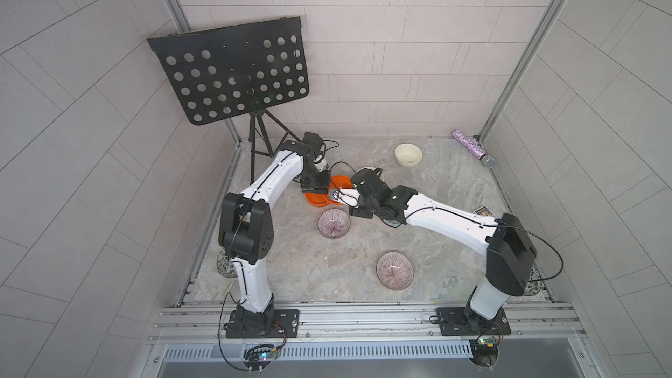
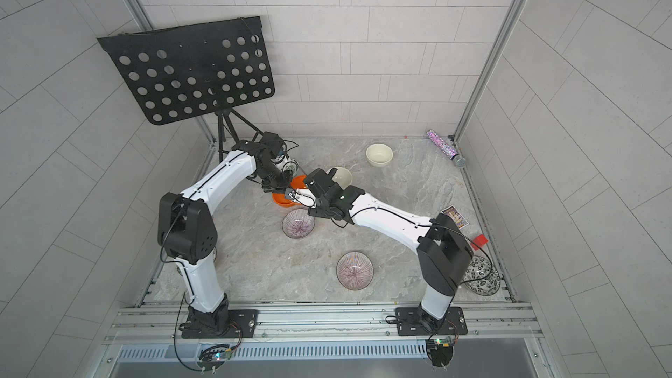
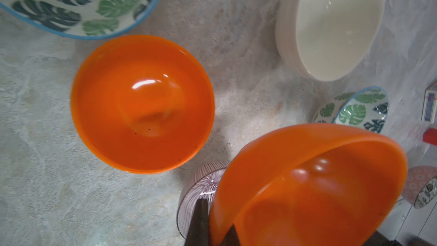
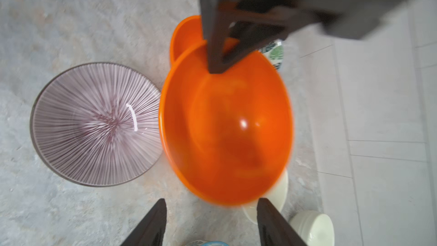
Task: Stack the bowls
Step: Pick up the bowl from the center of the board, then place the bowl in the bowl.
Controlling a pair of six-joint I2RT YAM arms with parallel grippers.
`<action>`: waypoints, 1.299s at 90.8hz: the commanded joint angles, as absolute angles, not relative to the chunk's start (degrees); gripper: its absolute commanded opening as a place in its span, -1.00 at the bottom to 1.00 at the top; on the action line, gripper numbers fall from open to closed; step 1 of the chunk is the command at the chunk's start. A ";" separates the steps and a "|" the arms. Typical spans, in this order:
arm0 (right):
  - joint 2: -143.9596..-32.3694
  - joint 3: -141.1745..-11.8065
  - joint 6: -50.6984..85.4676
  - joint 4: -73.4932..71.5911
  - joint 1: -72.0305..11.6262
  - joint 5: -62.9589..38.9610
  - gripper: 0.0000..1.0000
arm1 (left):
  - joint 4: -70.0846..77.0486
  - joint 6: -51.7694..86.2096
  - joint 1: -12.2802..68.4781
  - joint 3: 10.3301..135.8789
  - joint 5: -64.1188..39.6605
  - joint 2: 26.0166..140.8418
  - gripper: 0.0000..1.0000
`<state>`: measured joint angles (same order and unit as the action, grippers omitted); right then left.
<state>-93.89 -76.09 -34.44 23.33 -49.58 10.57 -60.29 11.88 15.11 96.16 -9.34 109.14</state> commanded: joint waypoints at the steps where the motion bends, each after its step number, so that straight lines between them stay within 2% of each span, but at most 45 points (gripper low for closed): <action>1: -86.81 -73.16 -30.33 12.40 -49.48 12.72 0.32 | -58.81 14.31 12.36 96.74 -9.36 110.17 -1.00; 21: -83.45 -70.07 -22.85 12.49 -46.32 12.31 0.33 | -56.19 16.17 8.55 94.36 -7.77 111.90 -1.00; 50: -82.46 -70.21 -16.74 14.52 -43.07 10.41 0.32 | -55.90 16.52 8.24 94.90 -7.04 116.05 -0.99; 74: -82.77 -71.63 -12.60 16.67 -40.53 8.46 0.32 | -56.65 16.17 8.35 94.54 -4.75 116.80 -0.85; 94: -83.18 -72.16 -11.82 17.23 -40.25 8.04 0.32 | -57.30 15.65 8.28 94.84 -3.79 117.15 -0.54; 118: -83.67 -72.43 -11.19 17.80 -40.25 7.29 0.32 | -57.48 15.38 8.31 94.39 -4.22 116.68 -0.34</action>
<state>-83.57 -70.83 -12.49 16.73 -40.32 8.12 -56.40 15.90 8.14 95.07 -4.23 116.75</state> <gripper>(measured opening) 0.662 0.316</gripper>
